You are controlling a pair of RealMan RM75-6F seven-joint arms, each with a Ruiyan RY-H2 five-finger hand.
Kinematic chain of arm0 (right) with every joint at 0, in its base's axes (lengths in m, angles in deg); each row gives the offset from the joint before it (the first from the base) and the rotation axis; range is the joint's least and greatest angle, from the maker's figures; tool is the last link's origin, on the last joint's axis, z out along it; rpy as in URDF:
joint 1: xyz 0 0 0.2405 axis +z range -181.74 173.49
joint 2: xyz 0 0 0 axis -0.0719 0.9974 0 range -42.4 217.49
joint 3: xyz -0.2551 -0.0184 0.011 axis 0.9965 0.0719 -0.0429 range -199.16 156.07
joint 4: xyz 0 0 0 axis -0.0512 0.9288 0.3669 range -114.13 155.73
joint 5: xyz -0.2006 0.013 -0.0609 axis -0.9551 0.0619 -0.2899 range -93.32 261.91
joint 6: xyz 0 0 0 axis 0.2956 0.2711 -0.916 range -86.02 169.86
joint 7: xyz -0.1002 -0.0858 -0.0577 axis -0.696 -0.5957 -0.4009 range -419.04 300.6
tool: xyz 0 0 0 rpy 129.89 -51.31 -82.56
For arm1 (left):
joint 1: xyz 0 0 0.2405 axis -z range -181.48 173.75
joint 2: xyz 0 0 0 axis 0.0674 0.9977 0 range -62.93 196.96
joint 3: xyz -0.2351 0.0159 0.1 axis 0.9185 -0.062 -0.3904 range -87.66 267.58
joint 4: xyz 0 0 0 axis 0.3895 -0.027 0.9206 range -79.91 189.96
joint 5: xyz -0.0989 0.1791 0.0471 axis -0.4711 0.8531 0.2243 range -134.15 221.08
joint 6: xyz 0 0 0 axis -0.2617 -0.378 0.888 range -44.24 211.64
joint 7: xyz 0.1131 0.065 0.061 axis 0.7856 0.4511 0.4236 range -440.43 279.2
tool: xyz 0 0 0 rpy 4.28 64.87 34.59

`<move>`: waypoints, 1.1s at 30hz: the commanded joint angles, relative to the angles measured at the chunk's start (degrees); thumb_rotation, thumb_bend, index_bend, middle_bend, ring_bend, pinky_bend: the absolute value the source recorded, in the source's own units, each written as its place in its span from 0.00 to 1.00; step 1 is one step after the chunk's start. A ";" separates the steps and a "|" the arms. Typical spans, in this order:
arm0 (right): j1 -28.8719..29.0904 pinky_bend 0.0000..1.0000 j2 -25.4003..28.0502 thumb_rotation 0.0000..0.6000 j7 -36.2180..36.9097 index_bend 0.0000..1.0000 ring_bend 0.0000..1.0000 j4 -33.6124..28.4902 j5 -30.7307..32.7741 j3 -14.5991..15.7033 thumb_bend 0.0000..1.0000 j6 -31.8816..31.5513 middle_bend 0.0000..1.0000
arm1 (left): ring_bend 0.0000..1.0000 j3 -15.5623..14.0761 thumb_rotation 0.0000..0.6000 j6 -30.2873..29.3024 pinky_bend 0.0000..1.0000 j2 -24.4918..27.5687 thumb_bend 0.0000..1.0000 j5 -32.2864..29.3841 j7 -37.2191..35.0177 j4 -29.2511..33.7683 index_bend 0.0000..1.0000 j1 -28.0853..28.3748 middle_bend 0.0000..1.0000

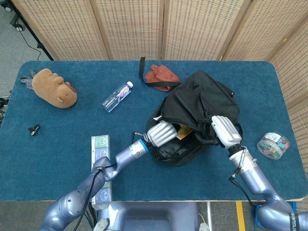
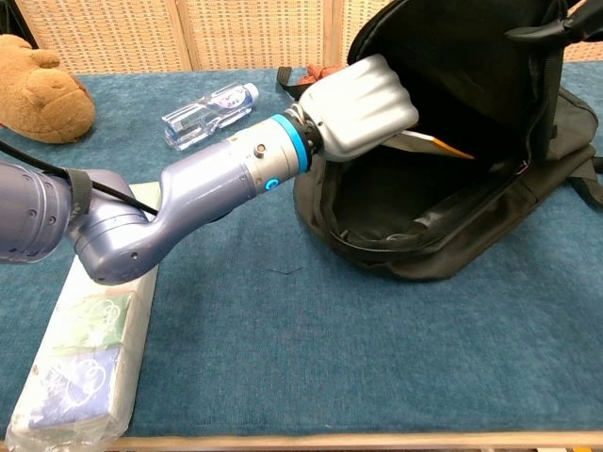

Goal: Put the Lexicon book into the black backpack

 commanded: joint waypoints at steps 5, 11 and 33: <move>-0.20 0.92 0.73 1.00 0.67 0.61 0.67 0.25 0.33 -0.04 0.95 -0.35 0.64 | 0.27 -0.27 1.00 0.10 0.59 1.01 0.55 -0.53 -1.38 1.21 0.46 -0.54 0.29; -0.16 0.92 0.56 1.00 0.63 0.61 0.67 1.19 0.61 0.11 0.94 -0.69 0.64 | 0.16 -2.37 1.00 -1.80 0.55 4.62 0.32 0.94 -4.60 4.87 0.15 -2.09 0.12; 1.74 0.92 -1.34 1.00 -3.01 0.62 0.67 4.23 6.94 -0.56 0.95 -0.98 0.64 | 0.12 -8.82 1.00 -21.51 0.51 28.82 0.00 7.74 -22.19 31.82 0.12 -13.98 0.09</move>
